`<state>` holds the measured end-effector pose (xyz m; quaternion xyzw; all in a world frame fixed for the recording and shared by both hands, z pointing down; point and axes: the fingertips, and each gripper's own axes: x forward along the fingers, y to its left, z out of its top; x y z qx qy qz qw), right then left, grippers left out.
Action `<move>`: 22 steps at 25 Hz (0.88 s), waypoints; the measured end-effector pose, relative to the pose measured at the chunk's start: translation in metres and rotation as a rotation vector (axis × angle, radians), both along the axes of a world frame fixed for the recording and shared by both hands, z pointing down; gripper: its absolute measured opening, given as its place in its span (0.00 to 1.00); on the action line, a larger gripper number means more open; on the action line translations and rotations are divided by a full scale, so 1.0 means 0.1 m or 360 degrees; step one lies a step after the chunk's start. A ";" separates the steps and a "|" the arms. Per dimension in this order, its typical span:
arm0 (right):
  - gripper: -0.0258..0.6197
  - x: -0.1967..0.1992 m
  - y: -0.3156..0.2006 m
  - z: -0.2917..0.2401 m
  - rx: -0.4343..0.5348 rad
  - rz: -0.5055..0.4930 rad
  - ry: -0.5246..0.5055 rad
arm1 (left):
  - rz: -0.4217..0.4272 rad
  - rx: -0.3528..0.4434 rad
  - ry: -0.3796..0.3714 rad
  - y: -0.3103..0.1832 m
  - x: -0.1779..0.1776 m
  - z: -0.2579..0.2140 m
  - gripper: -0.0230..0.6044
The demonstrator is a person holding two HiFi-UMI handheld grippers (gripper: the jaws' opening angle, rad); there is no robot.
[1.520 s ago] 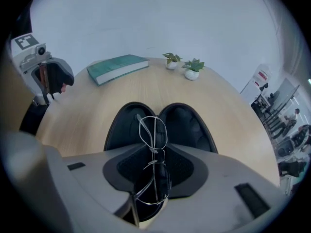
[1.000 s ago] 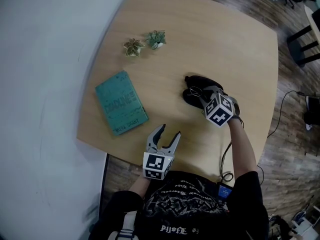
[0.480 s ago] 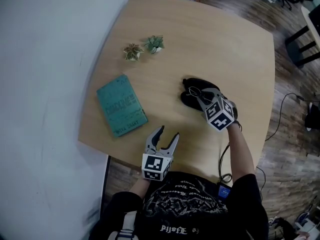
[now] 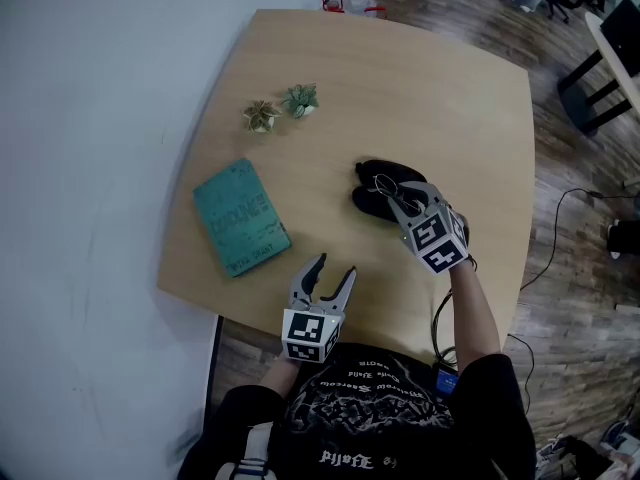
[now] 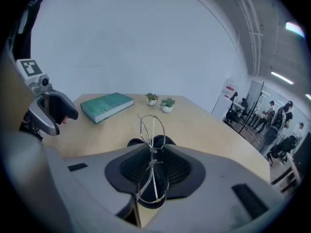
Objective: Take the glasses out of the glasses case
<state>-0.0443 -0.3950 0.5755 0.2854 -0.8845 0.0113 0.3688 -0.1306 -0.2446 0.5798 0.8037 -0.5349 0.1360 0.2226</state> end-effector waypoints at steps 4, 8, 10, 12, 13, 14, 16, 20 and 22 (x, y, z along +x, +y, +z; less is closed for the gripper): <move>0.18 0.06 0.11 -0.17 0.0036 0.0074 -0.0086 | 0.0015 0.0041 0.0001 0.01 0.03 -0.09 0.44; 0.18 0.11 0.22 -0.34 0.0083 0.0133 -0.0158 | 0.0017 0.0070 0.0017 0.05 0.07 -0.19 0.44; 0.18 0.14 0.26 -0.45 0.0112 0.0169 -0.0207 | 0.0022 0.0085 0.0020 0.09 0.09 -0.23 0.44; 0.18 0.17 0.30 -0.56 0.0140 0.0201 -0.0259 | 0.0025 0.0102 0.0024 0.12 0.11 -0.27 0.44; 0.18 0.19 0.33 -0.62 0.0156 0.0217 -0.0283 | 0.0023 0.0111 0.0025 0.14 0.12 -0.29 0.44; 0.18 0.21 0.36 -0.68 0.0173 0.0234 -0.0307 | 0.0020 0.0121 0.0027 0.16 0.12 -0.31 0.44; 0.18 0.25 0.42 -0.79 0.0211 0.0271 -0.0354 | 0.0014 0.0140 0.0031 0.20 0.13 -0.35 0.44; 0.18 0.35 0.59 -1.00 0.0282 0.0363 -0.0487 | 0.0010 0.0180 0.0042 0.28 0.16 -0.44 0.44; 0.18 0.41 0.68 -1.10 0.0319 0.0414 -0.0552 | 0.0006 0.0185 0.0046 0.31 0.17 -0.46 0.44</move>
